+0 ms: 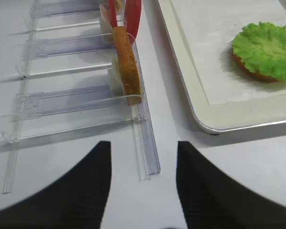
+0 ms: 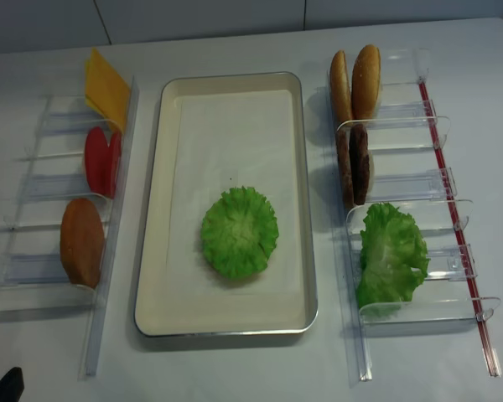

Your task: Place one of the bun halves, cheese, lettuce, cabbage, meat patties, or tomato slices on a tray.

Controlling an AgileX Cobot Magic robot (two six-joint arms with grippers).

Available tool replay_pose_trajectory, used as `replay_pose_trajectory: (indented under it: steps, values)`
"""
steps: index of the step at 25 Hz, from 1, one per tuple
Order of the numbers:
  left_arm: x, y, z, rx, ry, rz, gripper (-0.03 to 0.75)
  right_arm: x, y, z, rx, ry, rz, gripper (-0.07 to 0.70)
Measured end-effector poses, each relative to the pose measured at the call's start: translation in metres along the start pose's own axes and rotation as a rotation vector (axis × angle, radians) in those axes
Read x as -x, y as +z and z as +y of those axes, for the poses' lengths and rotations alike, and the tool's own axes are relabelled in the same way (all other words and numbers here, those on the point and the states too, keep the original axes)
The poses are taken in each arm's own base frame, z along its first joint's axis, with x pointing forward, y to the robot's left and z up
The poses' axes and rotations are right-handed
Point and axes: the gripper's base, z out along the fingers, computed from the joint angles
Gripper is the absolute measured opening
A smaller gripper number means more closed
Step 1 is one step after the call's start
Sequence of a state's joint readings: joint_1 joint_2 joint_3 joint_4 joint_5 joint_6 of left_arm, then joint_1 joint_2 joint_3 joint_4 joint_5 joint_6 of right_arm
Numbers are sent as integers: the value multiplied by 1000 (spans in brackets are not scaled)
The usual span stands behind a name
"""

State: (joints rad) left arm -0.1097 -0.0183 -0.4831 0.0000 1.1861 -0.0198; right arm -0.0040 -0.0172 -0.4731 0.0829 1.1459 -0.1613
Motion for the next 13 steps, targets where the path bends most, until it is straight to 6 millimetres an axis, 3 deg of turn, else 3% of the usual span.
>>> replay_pose_trajectory:
  steps: [13]
  values:
    - [0,0,0,0,0,0,328,0,0,0,0,-2,0,571]
